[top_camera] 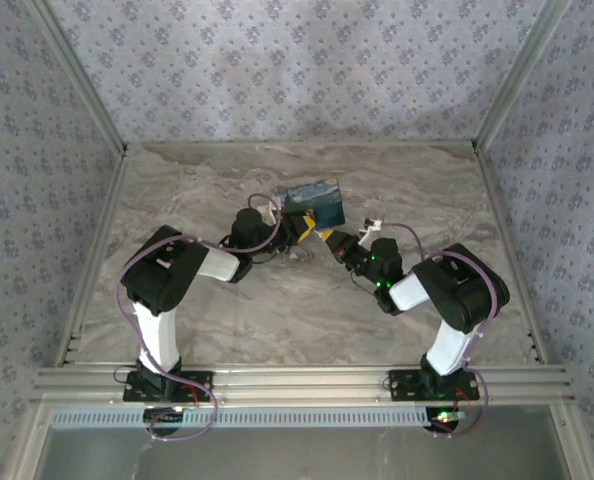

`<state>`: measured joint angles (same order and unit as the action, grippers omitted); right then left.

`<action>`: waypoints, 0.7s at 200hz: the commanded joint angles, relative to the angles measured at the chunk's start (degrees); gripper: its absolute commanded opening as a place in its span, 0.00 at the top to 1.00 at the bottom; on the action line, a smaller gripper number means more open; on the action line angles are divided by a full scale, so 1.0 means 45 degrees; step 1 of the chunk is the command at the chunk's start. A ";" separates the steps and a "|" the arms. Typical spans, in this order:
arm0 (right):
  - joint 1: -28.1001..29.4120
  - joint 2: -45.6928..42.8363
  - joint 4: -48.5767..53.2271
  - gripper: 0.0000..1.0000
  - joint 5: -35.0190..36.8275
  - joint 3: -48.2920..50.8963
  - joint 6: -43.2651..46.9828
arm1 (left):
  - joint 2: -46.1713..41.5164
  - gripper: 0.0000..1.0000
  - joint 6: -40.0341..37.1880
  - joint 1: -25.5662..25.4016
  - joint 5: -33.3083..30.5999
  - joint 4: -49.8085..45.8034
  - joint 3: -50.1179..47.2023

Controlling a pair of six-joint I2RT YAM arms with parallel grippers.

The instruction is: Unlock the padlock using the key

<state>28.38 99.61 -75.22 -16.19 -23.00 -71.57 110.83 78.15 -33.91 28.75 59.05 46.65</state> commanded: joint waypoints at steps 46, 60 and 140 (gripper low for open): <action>0.0060 0.0072 -0.0044 1.00 0.0386 -0.0336 0.0197 | 0.0040 0.96 0.0309 -0.0187 0.0131 0.0863 0.0158; 0.0061 0.0172 -0.0140 1.00 0.0472 -0.0390 0.0204 | 0.0059 0.96 0.0326 -0.0206 0.0133 0.0873 0.0196; 0.0070 0.0408 -0.0254 1.00 0.0823 -0.0483 0.0235 | 0.0137 0.96 0.0577 -0.0408 0.0075 0.1203 0.0267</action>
<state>28.42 99.90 -74.81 -14.28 -24.03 -71.16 111.07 79.64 -34.52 27.51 60.25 46.65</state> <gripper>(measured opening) 0.064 0.088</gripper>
